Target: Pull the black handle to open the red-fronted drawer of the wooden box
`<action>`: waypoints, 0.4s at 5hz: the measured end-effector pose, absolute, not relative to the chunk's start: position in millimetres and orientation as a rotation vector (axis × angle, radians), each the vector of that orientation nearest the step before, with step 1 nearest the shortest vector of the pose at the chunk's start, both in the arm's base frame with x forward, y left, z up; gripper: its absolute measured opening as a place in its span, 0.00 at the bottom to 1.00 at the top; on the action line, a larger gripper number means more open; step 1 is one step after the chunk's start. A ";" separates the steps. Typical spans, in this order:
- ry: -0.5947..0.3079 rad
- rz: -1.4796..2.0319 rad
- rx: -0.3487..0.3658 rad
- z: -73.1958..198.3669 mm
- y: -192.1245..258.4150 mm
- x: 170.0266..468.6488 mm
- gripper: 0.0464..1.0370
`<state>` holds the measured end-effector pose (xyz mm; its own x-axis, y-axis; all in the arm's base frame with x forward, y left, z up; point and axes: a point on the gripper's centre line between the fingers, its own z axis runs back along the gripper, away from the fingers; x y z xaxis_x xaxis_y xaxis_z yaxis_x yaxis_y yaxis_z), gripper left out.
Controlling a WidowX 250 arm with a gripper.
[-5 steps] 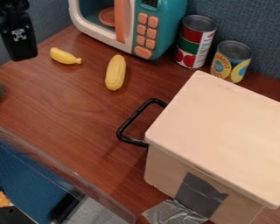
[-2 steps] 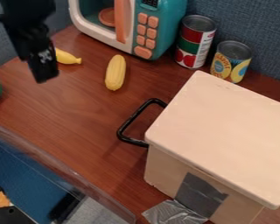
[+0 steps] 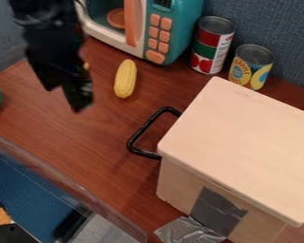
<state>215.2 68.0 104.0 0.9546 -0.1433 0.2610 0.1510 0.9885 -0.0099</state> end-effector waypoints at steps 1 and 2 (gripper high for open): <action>-0.251 -0.103 -0.072 86.7 55.1 229.0 0.96; -0.235 -0.103 -0.100 75.0 42.0 245.0 0.96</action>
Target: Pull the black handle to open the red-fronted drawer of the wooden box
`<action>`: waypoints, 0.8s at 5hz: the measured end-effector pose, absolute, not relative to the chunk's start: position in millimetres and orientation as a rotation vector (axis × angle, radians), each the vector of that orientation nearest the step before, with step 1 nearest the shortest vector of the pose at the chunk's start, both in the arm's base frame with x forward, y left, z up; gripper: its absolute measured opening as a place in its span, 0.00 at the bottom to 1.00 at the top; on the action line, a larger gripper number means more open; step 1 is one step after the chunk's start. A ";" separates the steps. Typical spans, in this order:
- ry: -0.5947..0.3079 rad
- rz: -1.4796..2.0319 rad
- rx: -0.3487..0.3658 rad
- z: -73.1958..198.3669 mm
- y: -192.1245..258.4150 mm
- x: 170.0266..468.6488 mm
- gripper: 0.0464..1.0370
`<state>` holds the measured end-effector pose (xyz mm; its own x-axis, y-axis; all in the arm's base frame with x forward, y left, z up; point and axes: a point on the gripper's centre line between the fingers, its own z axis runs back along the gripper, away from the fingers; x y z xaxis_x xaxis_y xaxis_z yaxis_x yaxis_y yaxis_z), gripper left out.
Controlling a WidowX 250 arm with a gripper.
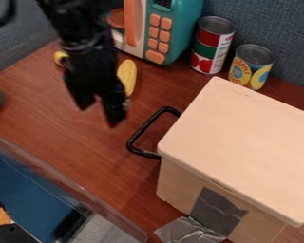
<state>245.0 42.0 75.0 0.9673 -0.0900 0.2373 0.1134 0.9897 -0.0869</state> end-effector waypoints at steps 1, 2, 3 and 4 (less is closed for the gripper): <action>-0.247 -0.126 -0.105 70.8 28.4 262.3 0.96; -0.252 -0.143 -0.114 62.0 14.4 269.0 0.96; -0.249 -0.162 -0.113 54.9 0.2 273.3 0.96; -0.248 -0.176 -0.106 47.1 -8.2 276.4 0.96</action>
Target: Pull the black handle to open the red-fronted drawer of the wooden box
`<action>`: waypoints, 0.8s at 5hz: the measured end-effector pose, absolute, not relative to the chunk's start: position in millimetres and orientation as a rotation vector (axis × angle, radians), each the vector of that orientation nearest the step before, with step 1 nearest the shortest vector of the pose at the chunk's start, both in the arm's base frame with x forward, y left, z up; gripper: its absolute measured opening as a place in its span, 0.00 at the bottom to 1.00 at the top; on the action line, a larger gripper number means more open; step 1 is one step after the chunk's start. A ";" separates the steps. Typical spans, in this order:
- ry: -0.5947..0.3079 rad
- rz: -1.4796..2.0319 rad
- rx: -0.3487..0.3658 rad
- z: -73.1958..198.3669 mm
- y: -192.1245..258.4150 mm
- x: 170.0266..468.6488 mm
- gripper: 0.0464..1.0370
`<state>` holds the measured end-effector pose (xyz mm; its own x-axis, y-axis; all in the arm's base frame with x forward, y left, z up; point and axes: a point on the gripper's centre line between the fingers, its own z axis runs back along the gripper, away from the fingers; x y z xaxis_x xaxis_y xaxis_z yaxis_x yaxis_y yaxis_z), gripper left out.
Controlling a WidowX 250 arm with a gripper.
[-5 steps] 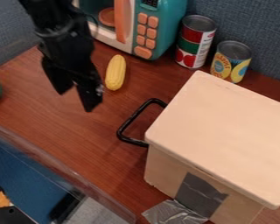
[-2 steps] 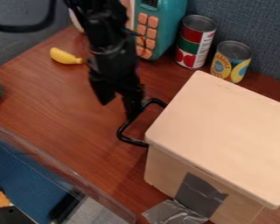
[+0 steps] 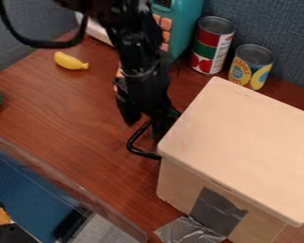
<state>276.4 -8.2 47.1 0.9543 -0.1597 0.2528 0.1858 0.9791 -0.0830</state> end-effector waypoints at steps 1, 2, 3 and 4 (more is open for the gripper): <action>-0.229 -0.169 -0.094 38.5 -7.7 276.5 0.93; -0.228 -0.167 -0.074 36.7 -4.5 277.2 0.64; -0.210 -0.159 -0.065 36.0 5.8 274.2 0.32; -0.205 -0.127 -0.067 35.8 17.5 272.4 0.13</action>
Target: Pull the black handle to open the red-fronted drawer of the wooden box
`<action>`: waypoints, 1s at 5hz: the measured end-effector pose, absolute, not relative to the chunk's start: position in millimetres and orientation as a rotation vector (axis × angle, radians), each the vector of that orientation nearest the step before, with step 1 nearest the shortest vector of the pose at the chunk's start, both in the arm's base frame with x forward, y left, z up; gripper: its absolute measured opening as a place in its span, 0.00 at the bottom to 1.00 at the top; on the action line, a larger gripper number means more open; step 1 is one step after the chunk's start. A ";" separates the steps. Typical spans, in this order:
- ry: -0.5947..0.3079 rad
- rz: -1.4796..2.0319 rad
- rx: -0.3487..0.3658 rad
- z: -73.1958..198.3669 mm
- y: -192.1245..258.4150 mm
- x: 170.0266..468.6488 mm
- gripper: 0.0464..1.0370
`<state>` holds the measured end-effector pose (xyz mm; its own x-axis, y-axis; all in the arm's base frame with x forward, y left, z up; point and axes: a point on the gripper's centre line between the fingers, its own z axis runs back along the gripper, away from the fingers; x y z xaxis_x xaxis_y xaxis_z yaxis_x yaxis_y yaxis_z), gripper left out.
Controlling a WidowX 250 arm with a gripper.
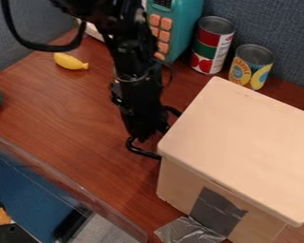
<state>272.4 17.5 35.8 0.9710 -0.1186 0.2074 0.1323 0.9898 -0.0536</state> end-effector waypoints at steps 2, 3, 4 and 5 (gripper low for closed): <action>-0.181 -0.072 -0.055 35.3 45.8 264.9 0.08; -0.182 -0.066 -0.048 35.8 56.0 263.2 0.08; -0.166 -0.058 -0.049 35.7 62.7 259.2 0.08; -0.183 -0.056 -0.038 42.3 70.8 256.4 0.08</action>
<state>256.4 70.8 42.3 0.9817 -0.0525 0.1832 0.0594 0.9977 -0.0322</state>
